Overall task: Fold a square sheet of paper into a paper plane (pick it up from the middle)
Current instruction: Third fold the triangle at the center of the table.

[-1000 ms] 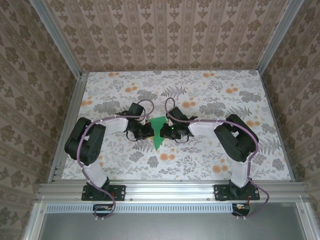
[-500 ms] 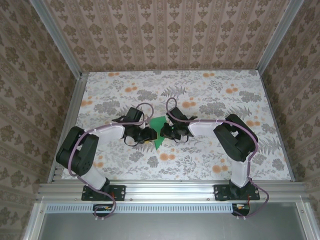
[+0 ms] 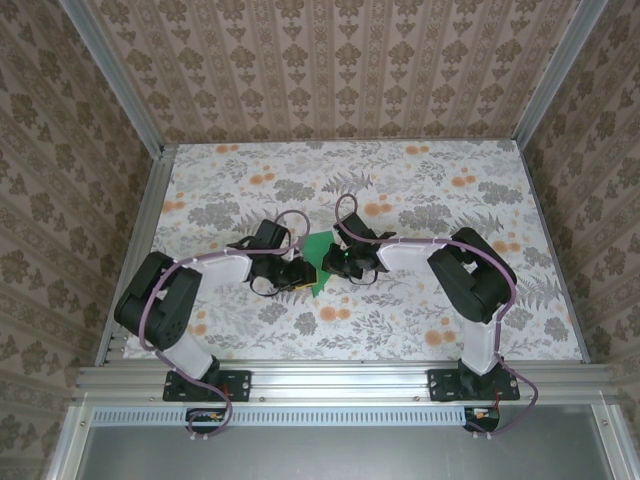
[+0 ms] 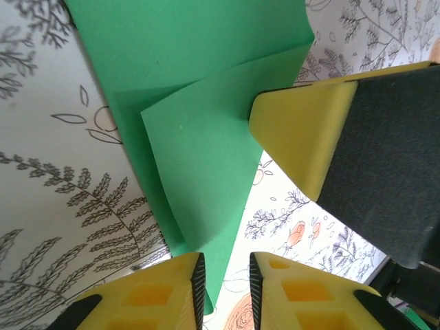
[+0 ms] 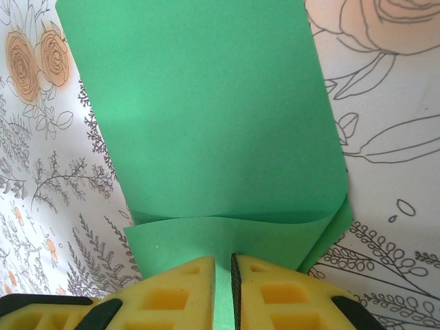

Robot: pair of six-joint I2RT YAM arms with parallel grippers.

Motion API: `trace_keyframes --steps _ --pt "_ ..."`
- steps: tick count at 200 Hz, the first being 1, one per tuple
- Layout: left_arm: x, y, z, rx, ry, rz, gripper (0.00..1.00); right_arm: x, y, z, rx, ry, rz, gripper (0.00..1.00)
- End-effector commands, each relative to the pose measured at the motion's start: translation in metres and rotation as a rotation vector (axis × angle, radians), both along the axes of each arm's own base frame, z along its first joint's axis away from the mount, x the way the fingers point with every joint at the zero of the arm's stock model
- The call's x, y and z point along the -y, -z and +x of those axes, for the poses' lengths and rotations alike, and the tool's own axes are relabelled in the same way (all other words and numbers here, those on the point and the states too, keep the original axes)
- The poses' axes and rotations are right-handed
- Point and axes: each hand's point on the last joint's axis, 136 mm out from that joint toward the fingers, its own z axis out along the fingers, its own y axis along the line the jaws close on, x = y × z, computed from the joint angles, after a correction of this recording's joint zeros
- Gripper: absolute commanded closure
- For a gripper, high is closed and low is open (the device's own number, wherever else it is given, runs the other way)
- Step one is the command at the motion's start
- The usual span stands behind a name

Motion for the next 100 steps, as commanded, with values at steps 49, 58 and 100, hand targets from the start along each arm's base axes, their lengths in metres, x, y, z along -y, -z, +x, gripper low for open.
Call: trace_keyframes --steps 49,58,100 --pt "0.0024 0.0102 -0.0053 -0.053 0.005 0.007 0.73 0.0075 0.0076 0.0033 -0.008 0.038 -0.02 0.83" --pt "0.002 0.0102 -0.0053 -0.051 0.004 0.009 0.72 0.0072 0.0078 0.0033 -0.008 0.037 -0.018 0.83" --pt "-0.0032 0.0106 -0.0051 -0.047 -0.005 0.042 0.66 0.0078 0.0089 0.0027 -0.011 0.037 -0.021 0.83"
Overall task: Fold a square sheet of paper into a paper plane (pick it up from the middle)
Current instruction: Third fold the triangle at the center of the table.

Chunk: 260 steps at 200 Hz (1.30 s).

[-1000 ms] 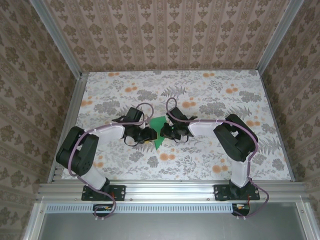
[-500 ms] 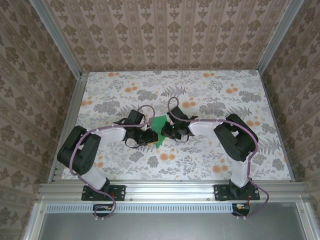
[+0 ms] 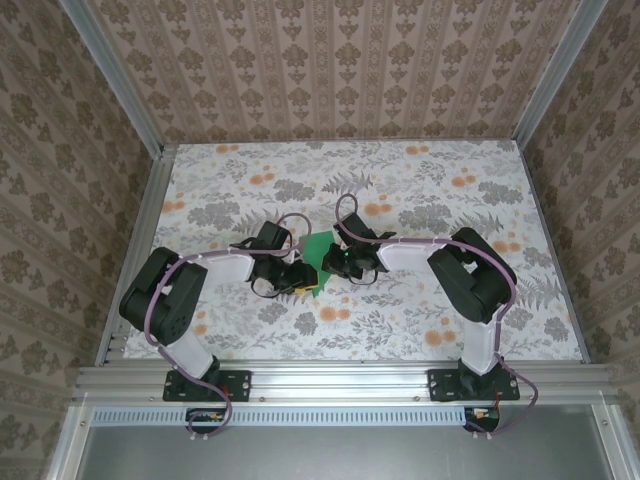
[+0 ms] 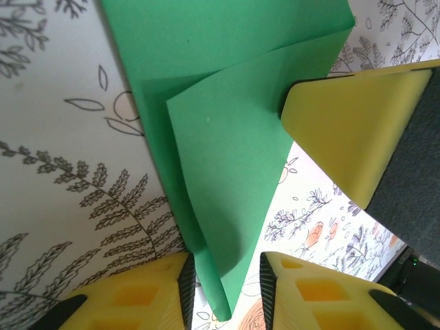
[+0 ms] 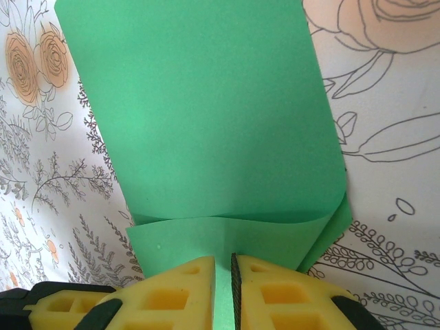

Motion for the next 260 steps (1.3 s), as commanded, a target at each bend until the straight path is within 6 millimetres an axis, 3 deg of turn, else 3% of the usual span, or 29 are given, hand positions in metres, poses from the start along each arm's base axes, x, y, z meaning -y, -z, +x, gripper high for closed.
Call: trace_keyframes --steps 1,52,95,161,260 --pt "-0.001 0.0 -0.001 -0.007 -0.001 0.021 0.66 0.008 0.009 0.003 -0.009 0.034 -0.022 0.83" --pt "0.008 0.0 0.003 -0.012 0.005 -0.014 0.77 0.009 0.011 0.002 -0.011 0.034 -0.025 0.83" --pt "0.008 0.0 0.005 -0.009 0.005 -0.009 0.81 0.009 0.011 0.002 -0.012 0.035 -0.023 0.83" --pt "0.004 -0.01 0.005 0.024 0.009 0.002 0.75 0.01 0.012 0.003 -0.011 0.037 -0.027 0.83" --pt "0.008 -0.007 0.008 0.015 0.006 -0.016 0.8 0.01 0.012 0.002 -0.013 0.034 -0.028 0.83"
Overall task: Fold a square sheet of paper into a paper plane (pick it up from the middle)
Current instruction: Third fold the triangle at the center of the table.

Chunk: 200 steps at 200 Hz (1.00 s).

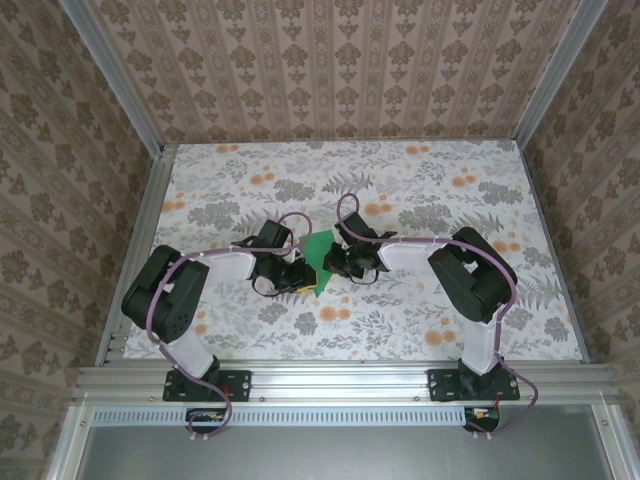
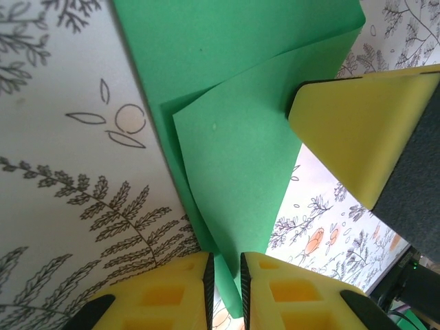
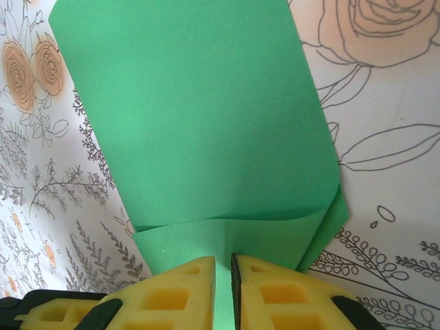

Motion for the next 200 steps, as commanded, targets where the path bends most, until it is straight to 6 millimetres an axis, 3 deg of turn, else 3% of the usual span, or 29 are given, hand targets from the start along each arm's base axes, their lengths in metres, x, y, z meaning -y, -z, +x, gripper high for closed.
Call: trace_keyframes --steps 1,110,200 --pt "0.006 -0.008 0.005 0.021 0.009 -0.02 0.8 0.007 0.011 0.0 -0.014 0.026 -0.025 0.83" --pt "0.007 0.001 0.004 -0.001 0.009 -0.019 0.79 0.008 0.01 0.001 -0.01 0.033 -0.019 0.83" --pt "-0.002 0.004 0.009 0.015 -0.012 0.033 0.95 0.01 0.009 0.001 -0.005 0.03 -0.014 0.83"
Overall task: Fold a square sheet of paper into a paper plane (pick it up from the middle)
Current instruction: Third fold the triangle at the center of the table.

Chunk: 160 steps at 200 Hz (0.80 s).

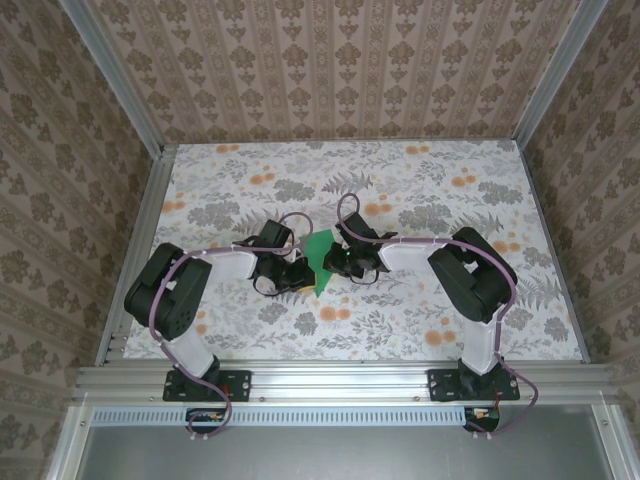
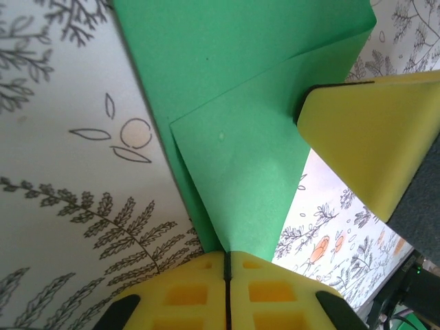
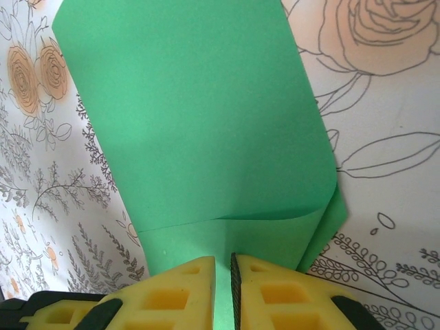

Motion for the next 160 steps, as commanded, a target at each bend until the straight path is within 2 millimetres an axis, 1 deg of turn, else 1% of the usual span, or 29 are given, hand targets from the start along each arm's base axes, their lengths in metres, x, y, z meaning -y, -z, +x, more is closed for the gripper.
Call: trace_keyframes --steps 1,50,67,82,104,112,129,146,160 --pt "-0.003 0.0 0.007 0.015 -0.009 0.026 0.95 0.009 0.008 -0.001 -0.014 0.025 -0.021 0.83" --pt "-0.007 0.004 0.007 0.013 -0.013 0.043 1.0 0.009 0.007 0.0 -0.011 0.019 -0.015 0.83" --pt "-0.008 0.005 0.006 0.008 -0.013 0.051 1.0 0.009 0.005 0.0 -0.006 0.011 -0.009 0.83" --pt "-0.01 0.008 0.004 0.001 -0.014 0.065 1.0 0.005 -0.005 0.003 0.022 -0.009 0.019 0.83" --pt "-0.013 0.011 0.003 -0.009 -0.015 0.081 1.0 -0.007 -0.03 0.003 0.081 -0.067 0.102 0.82" --pt "-0.014 0.013 0.002 -0.014 -0.015 0.087 1.0 -0.012 -0.039 0.0 0.092 -0.092 0.137 0.82" --pt "-0.016 0.015 0.001 -0.021 -0.014 0.099 1.0 -0.019 -0.048 -0.012 0.09 -0.14 0.175 0.82" --pt "-0.017 0.017 0.0 -0.025 -0.018 0.108 1.0 -0.021 -0.046 -0.028 0.071 -0.175 0.175 0.83" --pt "-0.018 0.018 0.0 -0.028 -0.018 0.114 1.0 -0.022 -0.04 -0.041 0.043 -0.193 0.175 0.84"
